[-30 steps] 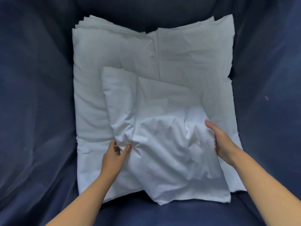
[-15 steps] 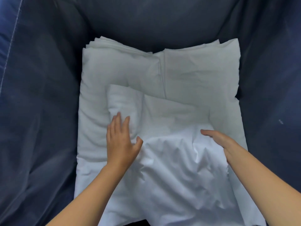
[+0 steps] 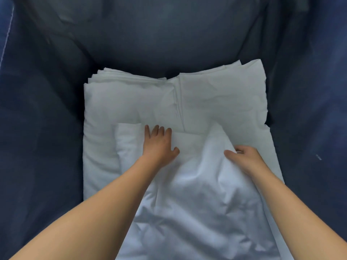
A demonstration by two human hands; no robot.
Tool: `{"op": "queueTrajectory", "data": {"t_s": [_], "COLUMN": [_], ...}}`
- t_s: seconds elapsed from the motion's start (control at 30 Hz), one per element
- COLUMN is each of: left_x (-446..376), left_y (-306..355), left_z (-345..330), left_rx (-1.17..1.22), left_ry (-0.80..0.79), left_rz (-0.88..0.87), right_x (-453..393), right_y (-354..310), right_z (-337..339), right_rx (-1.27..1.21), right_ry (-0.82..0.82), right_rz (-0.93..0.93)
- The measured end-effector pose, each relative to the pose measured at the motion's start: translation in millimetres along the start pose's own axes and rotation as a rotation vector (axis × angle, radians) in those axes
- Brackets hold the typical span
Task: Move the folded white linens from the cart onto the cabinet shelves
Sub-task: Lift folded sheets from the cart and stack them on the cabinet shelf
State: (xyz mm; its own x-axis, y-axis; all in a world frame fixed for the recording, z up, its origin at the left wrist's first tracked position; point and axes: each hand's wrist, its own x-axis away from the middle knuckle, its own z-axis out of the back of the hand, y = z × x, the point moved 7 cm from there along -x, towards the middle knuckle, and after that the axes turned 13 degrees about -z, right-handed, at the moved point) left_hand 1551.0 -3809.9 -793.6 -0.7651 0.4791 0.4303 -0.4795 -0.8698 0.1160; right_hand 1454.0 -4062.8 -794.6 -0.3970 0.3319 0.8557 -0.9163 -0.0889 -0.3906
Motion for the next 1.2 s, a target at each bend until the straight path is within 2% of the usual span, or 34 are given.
{"op": "queueTrajectory", "data": {"t_s": [0.13, 0.23, 0.33, 0.57, 0.67, 0.73, 0.83, 0.93, 1.07, 1.2], "left_x": [-19, -28, -31, -2, 24, 49, 93, 130, 154, 144], "left_y": [0, 0, 2, -8, -36, -64, -97, -124, -161, -167], "left_z": [-7, -3, -3, 33, 56, 84, 121, 126, 104, 80], "left_rx": [-0.046, -0.084, -0.011, 0.126, 0.312, 0.353, 0.286, 0.197, 0.124, -0.017], "left_ry": [-0.050, -0.055, -0.119, 0.093, 0.135, 0.234, 0.372, 0.355, 0.211, 0.149], "left_rz": [0.013, 0.012, -0.013, -0.103, 0.006, 0.126, 0.212, 0.302, 0.432, 0.437], "right_x": [-21, -16, -4, 15, 26, 34, 47, 56, 31, 4], "right_y": [22, 11, -7, -20, -23, -28, -44, -68, -70, -11], "right_z": [-2, -10, -18, -5, -4, -6, -17, -44, -95, -128], "right_rx": [0.184, 0.217, 0.197, 0.152, 0.047, 0.001, -0.026, 0.037, 0.268, 0.523], "right_ry": [0.094, 0.133, 0.121, 0.083, 0.078, 0.099, 0.121, 0.082, 0.005, -0.096], "right_rz": [-0.084, -0.018, 0.068, 0.229, 0.280, 0.316, 0.392, 0.474, 0.390, 0.171]}}
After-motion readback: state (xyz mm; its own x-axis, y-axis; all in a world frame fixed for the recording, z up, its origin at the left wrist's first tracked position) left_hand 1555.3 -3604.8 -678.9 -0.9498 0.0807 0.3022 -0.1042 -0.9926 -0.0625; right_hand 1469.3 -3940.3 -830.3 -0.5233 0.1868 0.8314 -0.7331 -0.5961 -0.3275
